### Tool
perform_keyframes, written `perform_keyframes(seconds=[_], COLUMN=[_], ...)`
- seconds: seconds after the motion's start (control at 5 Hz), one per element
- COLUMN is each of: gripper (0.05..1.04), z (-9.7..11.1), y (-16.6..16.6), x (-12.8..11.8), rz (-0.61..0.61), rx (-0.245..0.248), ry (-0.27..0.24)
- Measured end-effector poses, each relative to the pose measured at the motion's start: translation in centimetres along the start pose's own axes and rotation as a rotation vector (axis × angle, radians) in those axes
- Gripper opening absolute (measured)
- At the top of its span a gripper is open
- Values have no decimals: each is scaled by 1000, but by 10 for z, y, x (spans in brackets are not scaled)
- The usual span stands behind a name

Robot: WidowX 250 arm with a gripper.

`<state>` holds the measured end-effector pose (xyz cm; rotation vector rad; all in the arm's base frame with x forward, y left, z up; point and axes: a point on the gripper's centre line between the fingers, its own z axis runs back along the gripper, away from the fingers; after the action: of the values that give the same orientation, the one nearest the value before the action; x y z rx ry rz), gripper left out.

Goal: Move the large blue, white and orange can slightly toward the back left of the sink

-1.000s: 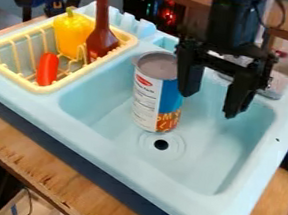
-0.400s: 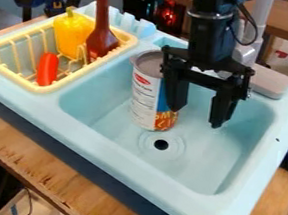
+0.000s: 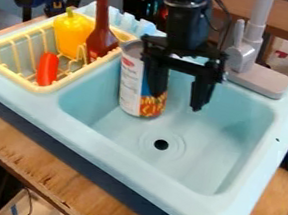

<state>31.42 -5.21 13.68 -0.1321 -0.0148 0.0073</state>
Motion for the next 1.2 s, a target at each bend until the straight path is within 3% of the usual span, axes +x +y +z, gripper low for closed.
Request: perform_keyframes(seconds=[0.6,0.8,1.0,1.2], gripper=[999,999,999,999], z=[11,11,12,33], y=[29,26,9,-5], x=[-7,-13,-30,-43], rz=[79,85,47,41], rx=[5,6,24,104], ry=[-2,23,116,145])
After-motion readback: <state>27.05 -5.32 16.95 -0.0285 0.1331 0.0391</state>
